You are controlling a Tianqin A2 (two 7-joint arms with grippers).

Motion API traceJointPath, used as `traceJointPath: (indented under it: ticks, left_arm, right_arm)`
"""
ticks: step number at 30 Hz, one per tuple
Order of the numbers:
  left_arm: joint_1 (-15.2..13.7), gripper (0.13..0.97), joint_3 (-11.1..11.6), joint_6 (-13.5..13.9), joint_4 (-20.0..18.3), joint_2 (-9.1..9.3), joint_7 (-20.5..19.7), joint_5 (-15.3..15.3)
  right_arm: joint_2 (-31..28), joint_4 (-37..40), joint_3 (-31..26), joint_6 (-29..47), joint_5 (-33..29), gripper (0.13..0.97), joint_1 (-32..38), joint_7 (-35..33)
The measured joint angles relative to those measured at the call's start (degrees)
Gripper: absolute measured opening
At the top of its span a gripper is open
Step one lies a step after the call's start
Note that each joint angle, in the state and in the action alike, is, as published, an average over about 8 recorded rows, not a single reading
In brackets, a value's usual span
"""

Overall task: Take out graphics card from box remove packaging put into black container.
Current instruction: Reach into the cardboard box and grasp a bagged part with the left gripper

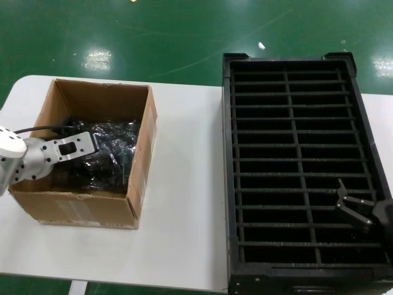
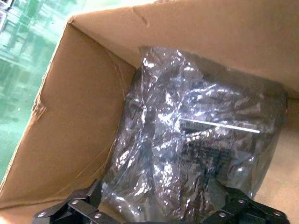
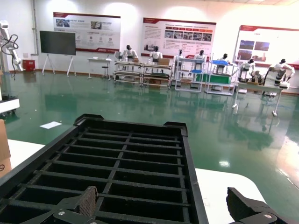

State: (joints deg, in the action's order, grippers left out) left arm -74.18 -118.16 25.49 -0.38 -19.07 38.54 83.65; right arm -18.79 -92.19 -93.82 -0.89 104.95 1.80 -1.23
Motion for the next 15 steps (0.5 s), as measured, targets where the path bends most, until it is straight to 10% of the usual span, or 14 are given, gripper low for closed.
traceJointPath:
  ticks: [15]
  left_arm:
    - [0.92,0.577,6.0,-1.51,-0.01,-1.02,7.8,3.6]
  right_arm:
    - [0.0,0.0,0.0,0.0,0.0,0.966,0.0,0.0]
